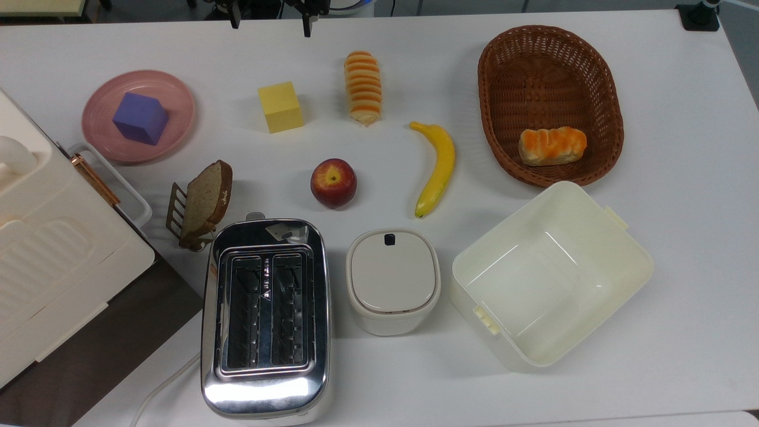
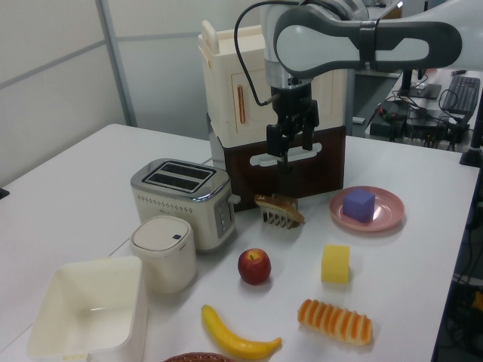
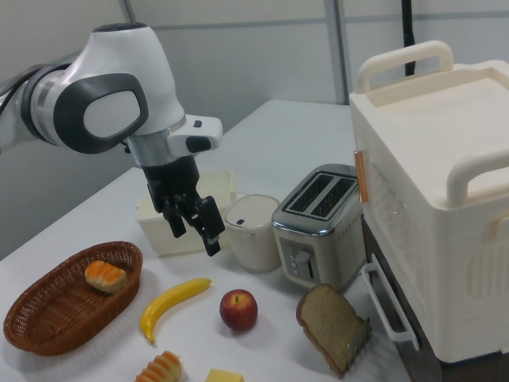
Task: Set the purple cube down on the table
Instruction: 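Move the gripper down over the purple cube on the pink plate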
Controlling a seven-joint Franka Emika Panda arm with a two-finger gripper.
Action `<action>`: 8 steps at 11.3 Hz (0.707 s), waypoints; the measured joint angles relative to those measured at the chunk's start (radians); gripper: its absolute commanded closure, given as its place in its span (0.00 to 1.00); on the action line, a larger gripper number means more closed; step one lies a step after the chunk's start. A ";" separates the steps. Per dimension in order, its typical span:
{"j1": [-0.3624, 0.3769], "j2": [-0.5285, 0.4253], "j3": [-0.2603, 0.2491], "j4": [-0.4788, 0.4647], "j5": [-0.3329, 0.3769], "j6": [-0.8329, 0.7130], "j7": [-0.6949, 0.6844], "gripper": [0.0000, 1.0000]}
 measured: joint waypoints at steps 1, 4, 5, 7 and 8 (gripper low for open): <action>0.000 0.000 0.000 0.000 0.000 0.000 0.000 0.00; -0.039 0.015 -0.003 -0.002 -0.002 0.002 -0.032 0.00; -0.082 0.027 -0.005 -0.002 -0.003 0.015 -0.074 0.00; -0.194 0.041 -0.008 -0.002 -0.003 0.025 -0.203 0.00; -0.254 0.045 -0.009 -0.009 -0.004 0.025 -0.278 0.00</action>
